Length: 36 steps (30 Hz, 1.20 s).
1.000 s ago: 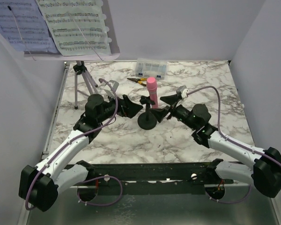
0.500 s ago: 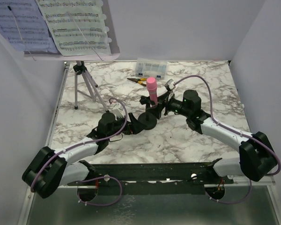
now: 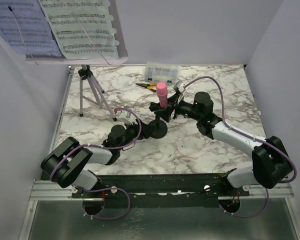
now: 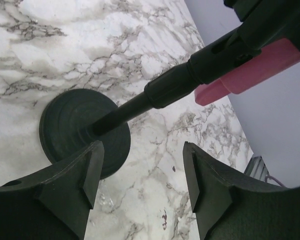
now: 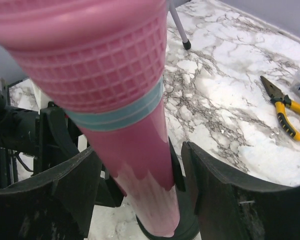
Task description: Set up the instrument practice props
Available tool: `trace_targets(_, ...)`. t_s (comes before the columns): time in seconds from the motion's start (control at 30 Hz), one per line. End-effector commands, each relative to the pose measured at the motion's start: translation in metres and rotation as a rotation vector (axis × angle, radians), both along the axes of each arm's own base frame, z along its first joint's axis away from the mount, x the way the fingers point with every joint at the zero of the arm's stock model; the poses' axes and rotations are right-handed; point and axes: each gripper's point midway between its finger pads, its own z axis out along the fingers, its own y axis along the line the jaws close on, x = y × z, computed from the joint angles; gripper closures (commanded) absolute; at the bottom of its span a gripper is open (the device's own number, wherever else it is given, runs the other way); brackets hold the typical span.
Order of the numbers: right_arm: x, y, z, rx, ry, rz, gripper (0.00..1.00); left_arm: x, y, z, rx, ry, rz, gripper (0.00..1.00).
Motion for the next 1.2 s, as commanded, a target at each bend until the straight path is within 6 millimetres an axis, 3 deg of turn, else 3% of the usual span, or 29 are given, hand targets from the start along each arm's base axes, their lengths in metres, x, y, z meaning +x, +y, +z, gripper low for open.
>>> trace_targets(0.0,0.006,0.01,0.01,0.008,-0.038,0.048,0.34,0.015,-0.003,0.031,-0.078,-0.179,0.042,0.3)
trace_targets(0.1,0.005,0.009,0.011,0.019,-0.052,0.047,0.46,0.02,-0.009,0.032,-0.082,-0.231,0.035,0.3)
trace_targets(0.27,0.002,0.009,0.014,0.027,-0.069,0.057,0.79,0.033,-0.017,0.02,-0.066,-0.246,0.053,0.29)
trace_targets(0.3,0.002,0.008,0.013,0.025,-0.075,0.056,0.81,0.035,-0.02,0.017,-0.067,-0.252,0.052,0.3)
trace_targets(0.5,-0.004,0.005,0.018,0.03,-0.139,0.066,0.87,0.044,-0.032,0.009,-0.038,-0.289,0.045,0.4)
trace_targets(0.57,-0.005,0.004,0.025,0.042,-0.172,0.066,0.9,0.05,-0.026,0.002,-0.002,-0.292,0.103,0.47)
trace_targets(0.63,-0.006,0.003,0.033,0.049,-0.2,0.068,0.99,0.053,-0.022,-0.005,0.035,-0.298,0.125,0.55)
trace_targets(0.7,-0.008,0.002,0.04,0.059,-0.217,0.067,1.0,0.055,-0.019,-0.012,0.075,-0.296,0.143,0.65)
trace_targets(0.83,-0.008,0.0,0.05,0.051,-0.277,0.064,1.0,0.057,-0.014,-0.026,0.119,-0.28,0.161,0.75)
trace_targets(0.93,-0.011,-0.002,0.061,0.069,-0.316,0.064,1.0,0.056,-0.01,-0.038,0.143,-0.256,0.177,0.89)
trace_targets(1.17,-0.015,-0.005,0.087,0.117,-0.368,0.057,1.0,0.05,-0.006,-0.054,0.164,-0.232,0.181,0.95)
